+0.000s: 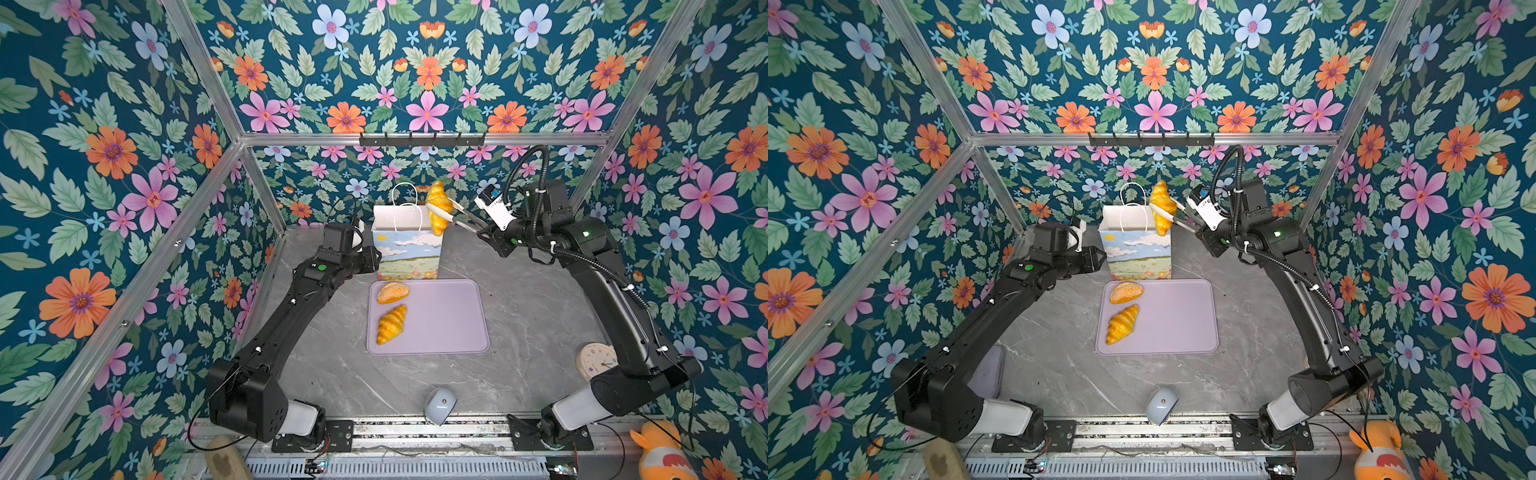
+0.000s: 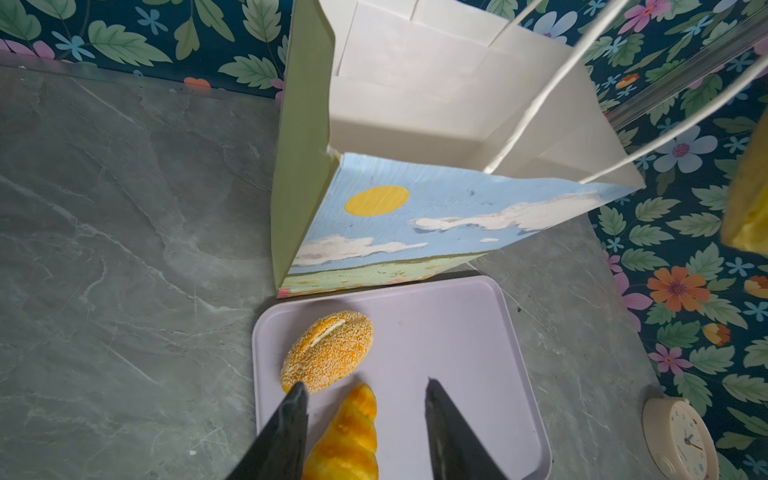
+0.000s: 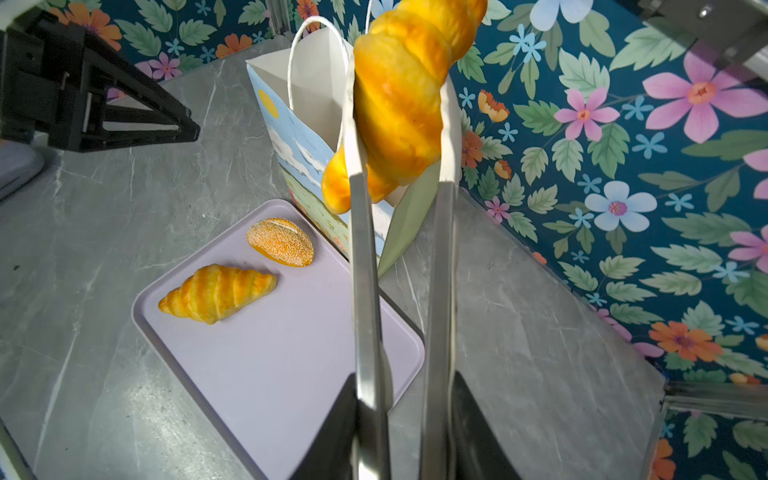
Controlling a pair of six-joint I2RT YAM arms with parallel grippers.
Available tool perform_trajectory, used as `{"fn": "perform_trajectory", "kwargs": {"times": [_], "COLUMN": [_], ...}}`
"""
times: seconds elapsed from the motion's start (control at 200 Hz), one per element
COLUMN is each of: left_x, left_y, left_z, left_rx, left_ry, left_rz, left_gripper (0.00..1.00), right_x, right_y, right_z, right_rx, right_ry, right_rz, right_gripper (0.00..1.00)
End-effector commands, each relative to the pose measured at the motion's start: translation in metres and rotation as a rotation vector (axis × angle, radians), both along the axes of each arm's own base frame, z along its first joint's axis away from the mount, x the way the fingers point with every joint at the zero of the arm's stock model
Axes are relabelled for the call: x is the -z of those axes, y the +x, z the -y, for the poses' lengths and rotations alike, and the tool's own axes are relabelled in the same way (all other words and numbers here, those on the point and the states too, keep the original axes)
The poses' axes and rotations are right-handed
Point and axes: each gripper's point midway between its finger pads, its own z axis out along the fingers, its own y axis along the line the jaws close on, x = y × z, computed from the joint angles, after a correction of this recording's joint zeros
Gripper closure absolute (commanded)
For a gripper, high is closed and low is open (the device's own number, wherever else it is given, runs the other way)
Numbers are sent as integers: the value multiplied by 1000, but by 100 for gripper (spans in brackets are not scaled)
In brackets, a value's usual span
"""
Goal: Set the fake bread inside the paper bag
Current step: 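Carry the croissant up to the bag opening with right gripper, then lower the croissant into the bag with the tongs in right gripper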
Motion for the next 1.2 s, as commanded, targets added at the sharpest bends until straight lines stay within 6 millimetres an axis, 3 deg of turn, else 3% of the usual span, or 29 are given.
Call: {"fn": "perform_trajectory", "kwargs": {"times": [0.0,0.275,0.3,0.375,0.58,0.75,1.195], "left_x": [-4,-6,-6,-6,-10,-13,-17], "left_y": [2,3,2,2,0,-1,1], "left_z": [0,-1,-1,-1,-3,-2,-1], "left_rx": [-3,-7,-7,-10,-15,-14,-13], "left_ry": [-1,2,3,5,5,-4,-9], "left_rz": [9,5,4,3,4,6,10], "left_gripper": [52,53,52,53,53,53,52], "right_x": [-27,-43,-29,-31,-27,-10,21], "right_y": [17,43,55,62,70,67,71], "right_z": [-12,-16,-18,-18,-25,-35,-41], "right_rx": [-78,-58,-52,-45,-82,-173,-206], "right_ry": [-4,27,17,26,30,10,-7], "right_rz": [151,210,182,199,198,166,105], "right_gripper": [69,70,70,70,70,70,70]}}
